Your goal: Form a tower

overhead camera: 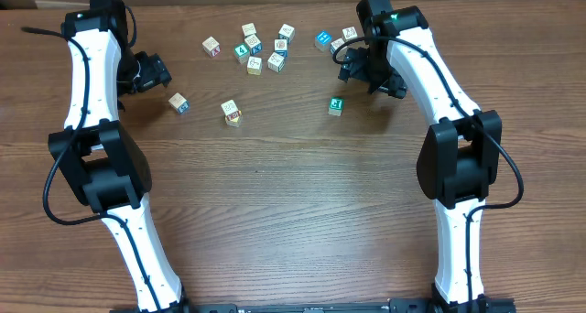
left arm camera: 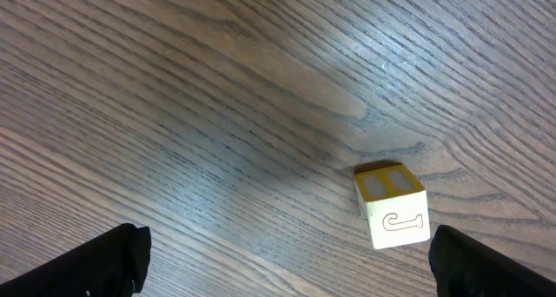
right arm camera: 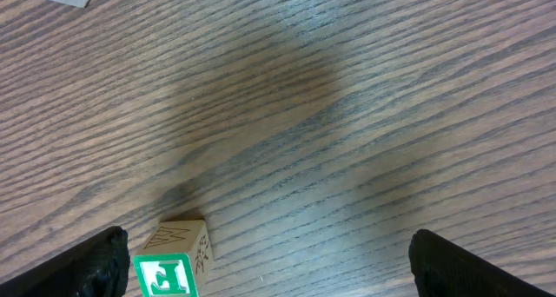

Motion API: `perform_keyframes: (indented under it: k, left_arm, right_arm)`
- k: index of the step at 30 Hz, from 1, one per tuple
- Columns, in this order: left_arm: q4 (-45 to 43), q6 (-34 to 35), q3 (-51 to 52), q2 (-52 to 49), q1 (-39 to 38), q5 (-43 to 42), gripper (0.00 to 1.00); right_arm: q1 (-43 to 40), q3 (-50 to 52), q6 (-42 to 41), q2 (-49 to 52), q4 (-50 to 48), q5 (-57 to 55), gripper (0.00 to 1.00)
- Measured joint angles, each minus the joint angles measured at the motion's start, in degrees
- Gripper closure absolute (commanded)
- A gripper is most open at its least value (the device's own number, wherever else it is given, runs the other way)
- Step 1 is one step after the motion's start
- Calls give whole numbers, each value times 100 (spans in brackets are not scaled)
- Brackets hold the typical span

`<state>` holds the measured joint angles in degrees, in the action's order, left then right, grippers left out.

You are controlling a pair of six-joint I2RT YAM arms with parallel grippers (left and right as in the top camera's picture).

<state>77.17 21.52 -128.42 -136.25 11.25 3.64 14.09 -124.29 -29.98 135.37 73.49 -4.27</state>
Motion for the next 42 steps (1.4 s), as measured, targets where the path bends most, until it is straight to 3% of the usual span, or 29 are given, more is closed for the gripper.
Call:
perform_keyframes:
  k: [21, 33, 35, 36, 42]
  left_arm:
    - [-63, 85, 0, 0, 0, -87, 1]
    - [127, 68, 0, 0, 0, -935, 0]
    - [127, -24, -2, 0, 0, -1226, 10]
    - [127, -90, -15, 0, 0, -1381, 10]
    - [358, -332, -466, 0, 0, -2096, 5]
  right_arm:
    - [0, 0, 0, 0, 0, 0, 0]
    - [0, 0, -2, 0, 0, 0, 0]
    - [-2, 0, 0, 0, 0, 0, 0]
    - [-2, 0, 2, 0, 2, 0, 0]
    - [0, 0, -2, 0, 0, 0, 0]
